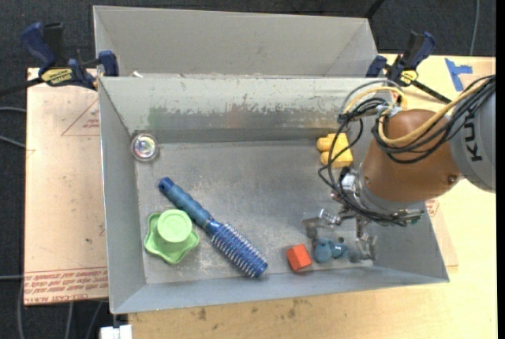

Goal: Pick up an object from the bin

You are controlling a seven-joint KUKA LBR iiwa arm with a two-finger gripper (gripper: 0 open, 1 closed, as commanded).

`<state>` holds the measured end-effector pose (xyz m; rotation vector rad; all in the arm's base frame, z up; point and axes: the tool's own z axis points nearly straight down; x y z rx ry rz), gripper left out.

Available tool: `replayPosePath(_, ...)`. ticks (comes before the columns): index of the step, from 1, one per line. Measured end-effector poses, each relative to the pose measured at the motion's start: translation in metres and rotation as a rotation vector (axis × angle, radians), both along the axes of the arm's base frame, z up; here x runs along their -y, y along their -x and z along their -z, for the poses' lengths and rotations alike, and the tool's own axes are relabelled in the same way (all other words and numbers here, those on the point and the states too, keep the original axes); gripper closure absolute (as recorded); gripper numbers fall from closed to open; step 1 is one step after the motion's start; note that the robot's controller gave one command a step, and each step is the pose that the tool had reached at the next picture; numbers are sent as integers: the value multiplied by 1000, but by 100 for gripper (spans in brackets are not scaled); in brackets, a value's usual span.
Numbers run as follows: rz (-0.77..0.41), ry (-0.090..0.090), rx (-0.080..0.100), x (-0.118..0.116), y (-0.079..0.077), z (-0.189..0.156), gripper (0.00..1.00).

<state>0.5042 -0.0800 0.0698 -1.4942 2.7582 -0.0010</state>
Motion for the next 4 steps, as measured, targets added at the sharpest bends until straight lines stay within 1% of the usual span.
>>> replayPosePath(1, -177, 1, -2, -15, 19, 0, 0)
replayPosePath(2, -186, 0, -1, -13, 4, -6, 0)
replayPosePath(3, -265, -1, -2, -25, -3, -10, 0)
replayPosePath(4, -303, 0, -2, -32, 9, -17, 0)
